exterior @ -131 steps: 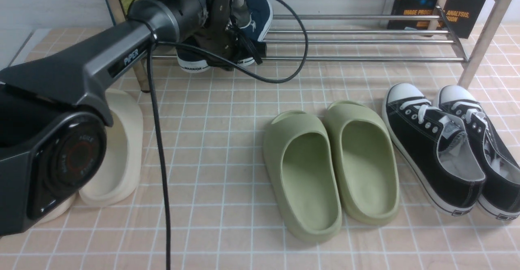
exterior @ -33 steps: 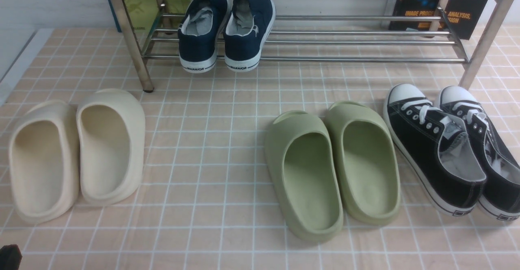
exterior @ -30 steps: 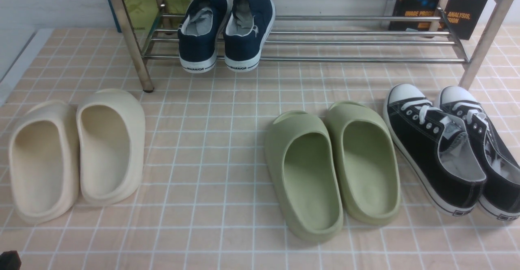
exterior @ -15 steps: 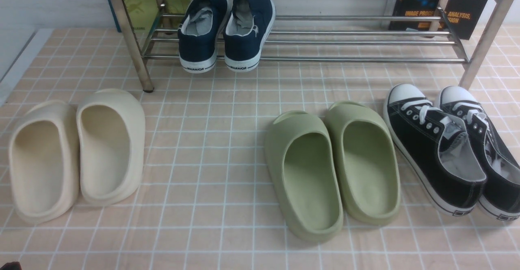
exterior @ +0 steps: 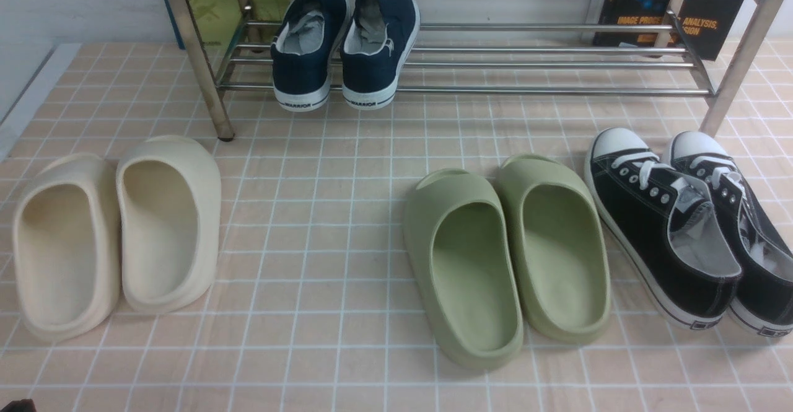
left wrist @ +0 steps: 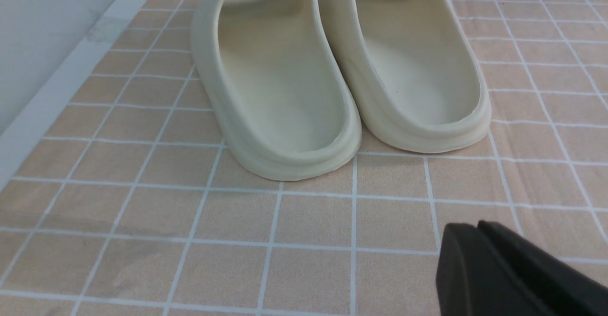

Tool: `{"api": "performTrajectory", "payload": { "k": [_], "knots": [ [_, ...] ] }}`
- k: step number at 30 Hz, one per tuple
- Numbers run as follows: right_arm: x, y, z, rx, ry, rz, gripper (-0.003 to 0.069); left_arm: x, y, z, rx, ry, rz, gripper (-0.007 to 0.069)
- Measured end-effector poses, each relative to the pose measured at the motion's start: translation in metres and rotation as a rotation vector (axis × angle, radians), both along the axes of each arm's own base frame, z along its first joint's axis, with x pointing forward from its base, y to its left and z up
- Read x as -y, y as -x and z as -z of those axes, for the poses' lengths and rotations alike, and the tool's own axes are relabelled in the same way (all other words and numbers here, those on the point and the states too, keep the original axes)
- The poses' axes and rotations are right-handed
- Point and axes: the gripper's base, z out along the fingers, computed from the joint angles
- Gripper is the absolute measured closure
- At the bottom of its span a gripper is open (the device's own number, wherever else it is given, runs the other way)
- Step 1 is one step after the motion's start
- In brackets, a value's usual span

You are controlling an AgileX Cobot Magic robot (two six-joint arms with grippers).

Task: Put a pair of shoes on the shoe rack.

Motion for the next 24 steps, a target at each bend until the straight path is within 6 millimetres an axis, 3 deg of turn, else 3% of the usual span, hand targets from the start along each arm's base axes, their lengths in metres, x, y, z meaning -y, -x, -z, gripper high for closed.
{"api": "performTrajectory", "payload": {
  "k": [24],
  "knots": [
    [0.0, 0.0, 0.0, 0.0, 0.0, 0.0, 0.0422, -0.001, 0.0001, 0.0001, -0.004, -0.03, -0.003, 0.0564]
  ]
}}
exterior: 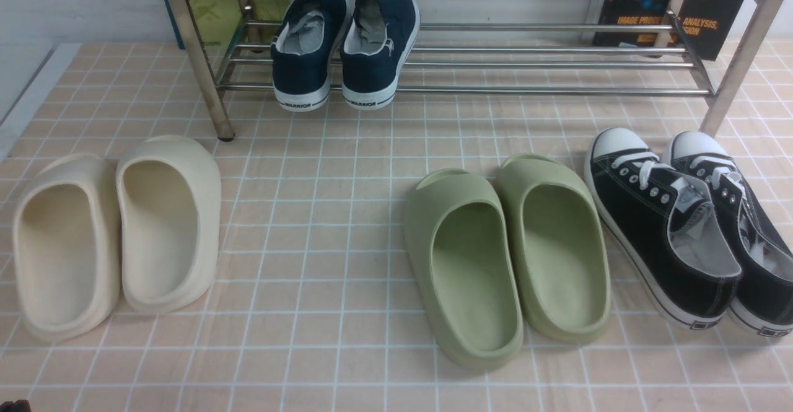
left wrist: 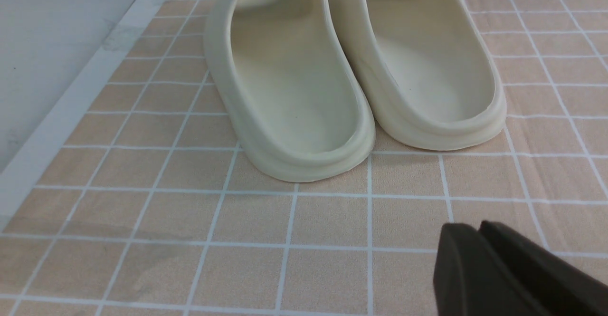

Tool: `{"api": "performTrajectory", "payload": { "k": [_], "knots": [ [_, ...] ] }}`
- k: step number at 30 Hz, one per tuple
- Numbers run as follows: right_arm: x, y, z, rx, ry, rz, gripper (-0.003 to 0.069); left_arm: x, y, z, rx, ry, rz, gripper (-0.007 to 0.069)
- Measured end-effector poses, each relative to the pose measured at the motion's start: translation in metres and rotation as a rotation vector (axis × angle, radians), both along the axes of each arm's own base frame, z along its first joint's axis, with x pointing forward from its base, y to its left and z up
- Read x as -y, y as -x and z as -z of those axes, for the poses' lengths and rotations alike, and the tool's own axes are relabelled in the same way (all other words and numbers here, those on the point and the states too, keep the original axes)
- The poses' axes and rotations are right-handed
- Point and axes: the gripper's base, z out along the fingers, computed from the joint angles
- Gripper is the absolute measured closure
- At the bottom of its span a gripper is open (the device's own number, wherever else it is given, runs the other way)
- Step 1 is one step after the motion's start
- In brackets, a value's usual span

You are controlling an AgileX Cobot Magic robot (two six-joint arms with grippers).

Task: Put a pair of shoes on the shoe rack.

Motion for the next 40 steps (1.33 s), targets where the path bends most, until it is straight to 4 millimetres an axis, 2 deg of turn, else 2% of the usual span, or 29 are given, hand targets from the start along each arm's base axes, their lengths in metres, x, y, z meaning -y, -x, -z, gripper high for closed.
{"api": "performTrajectory", "payload": {
  "k": [40],
  "knots": [
    [0.0, 0.0, 0.0, 0.0, 0.0, 0.0, 0.0422, -0.0001, 0.0001, -0.0001, -0.002, -0.001, -0.001, 0.0525]
  ]
}}
